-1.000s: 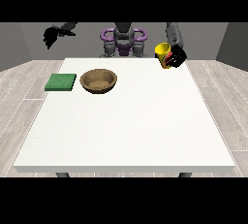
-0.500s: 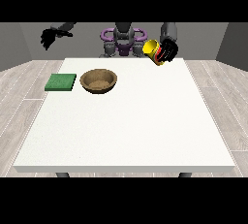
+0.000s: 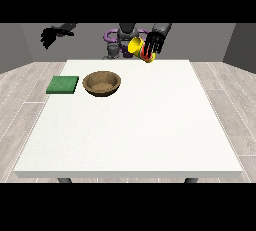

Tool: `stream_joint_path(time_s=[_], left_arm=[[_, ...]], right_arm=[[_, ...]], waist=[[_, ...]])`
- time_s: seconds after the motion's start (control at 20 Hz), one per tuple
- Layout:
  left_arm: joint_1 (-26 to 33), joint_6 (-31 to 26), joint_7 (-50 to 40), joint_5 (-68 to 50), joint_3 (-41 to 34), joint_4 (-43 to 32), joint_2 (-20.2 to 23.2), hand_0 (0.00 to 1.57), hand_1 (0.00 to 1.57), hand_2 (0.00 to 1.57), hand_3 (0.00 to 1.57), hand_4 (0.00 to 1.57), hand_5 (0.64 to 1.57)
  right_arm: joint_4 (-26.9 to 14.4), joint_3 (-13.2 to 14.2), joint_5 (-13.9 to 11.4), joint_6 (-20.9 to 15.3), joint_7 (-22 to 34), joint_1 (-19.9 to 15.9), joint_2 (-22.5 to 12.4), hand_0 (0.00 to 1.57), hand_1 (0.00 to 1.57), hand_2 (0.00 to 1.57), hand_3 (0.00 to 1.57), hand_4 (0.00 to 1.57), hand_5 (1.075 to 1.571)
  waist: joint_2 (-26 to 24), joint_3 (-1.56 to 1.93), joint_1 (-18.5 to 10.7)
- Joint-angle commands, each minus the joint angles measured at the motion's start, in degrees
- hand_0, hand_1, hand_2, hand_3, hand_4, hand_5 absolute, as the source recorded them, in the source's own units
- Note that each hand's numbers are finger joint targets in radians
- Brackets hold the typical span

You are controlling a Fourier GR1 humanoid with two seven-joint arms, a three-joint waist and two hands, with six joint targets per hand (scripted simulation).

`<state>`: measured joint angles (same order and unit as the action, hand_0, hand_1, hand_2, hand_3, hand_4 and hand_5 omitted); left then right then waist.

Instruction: Pick the cup and pour the ball into the bowl, then pick the bowl and place it on the pad

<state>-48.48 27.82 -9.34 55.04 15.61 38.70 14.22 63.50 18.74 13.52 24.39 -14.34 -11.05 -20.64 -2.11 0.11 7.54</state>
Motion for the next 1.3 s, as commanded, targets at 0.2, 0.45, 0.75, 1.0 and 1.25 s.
stream_joint_path(time_s=[0.2, 0.45, 0.75, 1.0, 1.25], left_arm=[[-4.90, -6.53, -7.83, 18.61, 14.43, -2.64, -4.04, 1.49, 1.49, 1.57, 1.57, 1.51, 1.316], [-9.03, -15.00, -11.90, 28.56, 22.97, -5.19, -8.59, 1.51, 1.51, 1.57, 1.57, 1.57, 1.042], [-9.19, -21.79, -11.65, 38.00, 31.30, -6.58, -10.08, 1.48, 1.48, 1.57, 1.57, 1.47, 1.234], [-8.85, -25.07, -10.83, 41.96, 31.62, -5.11, -11.42, 1.45, 1.45, 1.57, 1.57, 1.53, 1.131], [-10.56, -21.73, -7.18, 38.99, 25.46, -1.98, -7.53, 1.45, 1.45, 1.57, 1.57, 1.54, 1.136]], right_arm=[[-2.66, -0.16, -1.08, 1.70, -1.79, 0.27, -1.31, 0.00, 0.00, 0.00, 0.00, 0.00, 1.571], [-5.09, 0.67, 0.15, 3.05, -3.18, -1.46, -1.32, 0.00, 0.00, 0.00, 0.00, 0.00, 1.570], [-6.78, 1.63, 0.13, 2.65, -1.01, -2.11, -3.39, 0.00, 0.00, 0.00, 0.00, 0.00, 1.571], [-6.74, 1.65, -1.11, 1.38, -4.61, -0.51, -2.28, 0.00, 0.00, 0.00, 0.00, 0.00, 1.571], [-7.22, 1.37, 0.51, -0.97, 1.34, -2.04, -0.21, 0.00, 0.00, 0.00, 0.00, 0.00, 1.567]], waist=[[-1.39, 0.01, 0.67], [0.02, 0.07, 1.35], [-2.57, -0.05, -1.19], [-1.70, -0.09, -2.36], [-2.06, -0.12, -4.46]])
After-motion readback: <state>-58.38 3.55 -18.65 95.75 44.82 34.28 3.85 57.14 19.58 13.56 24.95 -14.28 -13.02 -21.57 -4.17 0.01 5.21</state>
